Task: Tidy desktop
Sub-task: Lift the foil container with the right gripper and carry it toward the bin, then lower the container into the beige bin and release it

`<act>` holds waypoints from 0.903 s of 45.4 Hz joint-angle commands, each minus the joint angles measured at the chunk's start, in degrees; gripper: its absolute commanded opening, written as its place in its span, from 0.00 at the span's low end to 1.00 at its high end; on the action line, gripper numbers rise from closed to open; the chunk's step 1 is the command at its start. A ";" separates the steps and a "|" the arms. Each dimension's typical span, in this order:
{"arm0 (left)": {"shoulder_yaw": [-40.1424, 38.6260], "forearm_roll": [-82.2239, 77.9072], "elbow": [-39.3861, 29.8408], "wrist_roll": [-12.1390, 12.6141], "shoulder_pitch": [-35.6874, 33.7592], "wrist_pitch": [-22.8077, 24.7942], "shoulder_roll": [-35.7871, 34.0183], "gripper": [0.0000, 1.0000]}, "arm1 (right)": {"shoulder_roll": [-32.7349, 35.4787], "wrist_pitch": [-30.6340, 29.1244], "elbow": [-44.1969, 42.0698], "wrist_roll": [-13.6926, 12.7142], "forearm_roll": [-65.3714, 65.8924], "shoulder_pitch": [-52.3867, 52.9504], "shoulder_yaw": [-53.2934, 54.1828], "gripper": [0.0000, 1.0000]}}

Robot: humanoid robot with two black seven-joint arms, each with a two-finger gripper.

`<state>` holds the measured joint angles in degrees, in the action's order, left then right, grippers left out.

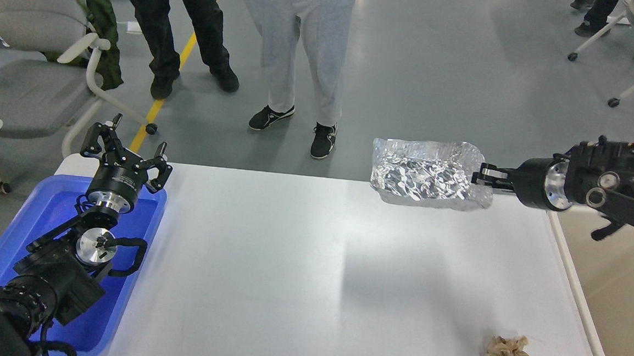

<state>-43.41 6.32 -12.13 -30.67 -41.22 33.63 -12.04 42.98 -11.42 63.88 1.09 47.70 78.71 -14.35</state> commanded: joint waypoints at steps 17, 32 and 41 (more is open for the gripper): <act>-0.01 0.00 0.00 0.00 0.00 -0.05 0.00 1.00 | 7.12 1.40 -13.33 -2.93 -2.87 -2.23 0.20 0.00; -0.01 0.00 0.00 0.00 0.00 0.04 0.00 1.00 | 3.00 12.38 -33.81 -6.88 -26.77 -16.30 0.73 0.00; -0.01 0.00 0.00 0.00 0.00 -0.05 0.00 1.00 | -2.01 17.92 -44.01 -10.14 -40.49 -23.33 0.82 0.00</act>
<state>-43.42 6.33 -12.13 -30.67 -41.22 33.59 -12.04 45.82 -0.10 32.42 -5.86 21.97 63.99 -13.80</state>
